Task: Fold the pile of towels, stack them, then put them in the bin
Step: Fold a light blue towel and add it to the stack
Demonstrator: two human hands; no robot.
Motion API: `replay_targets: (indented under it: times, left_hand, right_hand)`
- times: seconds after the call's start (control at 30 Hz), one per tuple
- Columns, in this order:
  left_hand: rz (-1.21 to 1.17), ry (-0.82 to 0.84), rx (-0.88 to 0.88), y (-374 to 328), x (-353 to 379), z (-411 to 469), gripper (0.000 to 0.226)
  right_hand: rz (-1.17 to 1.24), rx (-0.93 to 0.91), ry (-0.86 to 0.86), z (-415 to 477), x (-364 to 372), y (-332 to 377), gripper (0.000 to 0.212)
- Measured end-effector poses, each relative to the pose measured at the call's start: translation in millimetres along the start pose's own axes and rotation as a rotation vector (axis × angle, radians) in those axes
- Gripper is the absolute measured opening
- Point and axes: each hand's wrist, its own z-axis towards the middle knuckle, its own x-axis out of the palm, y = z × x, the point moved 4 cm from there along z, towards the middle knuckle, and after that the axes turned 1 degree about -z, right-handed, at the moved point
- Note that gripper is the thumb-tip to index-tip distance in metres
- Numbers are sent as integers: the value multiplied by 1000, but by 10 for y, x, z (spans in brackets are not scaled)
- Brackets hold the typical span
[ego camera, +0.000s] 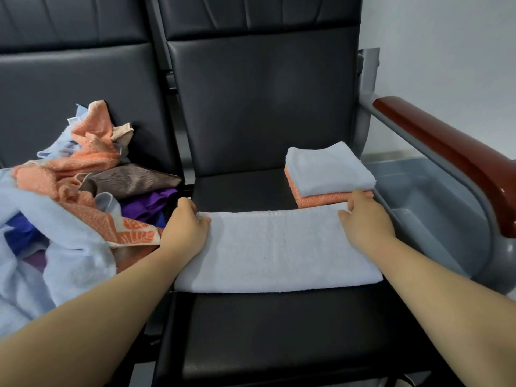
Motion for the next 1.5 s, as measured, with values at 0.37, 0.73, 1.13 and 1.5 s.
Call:
replay_targets:
  times: [0.37,0.73,1.13,1.5]
  left_hand:
    - [431,151,340,-532,48,-607,14]
    - [588,485,325,-662,208,-890,48]
    - [543,289,163,-406,2,-616,49]
    - [-471,937,33,-707,-186,-1951,37]
  right_hand:
    - [-57,-165,54,-526,-138,213,26]
    - [-70,-338,387,-898,-201,437,13]
    - [277,-353,718,-1312,-129,697,3]
    - [191,-380,687,-1229,-74,740,10]
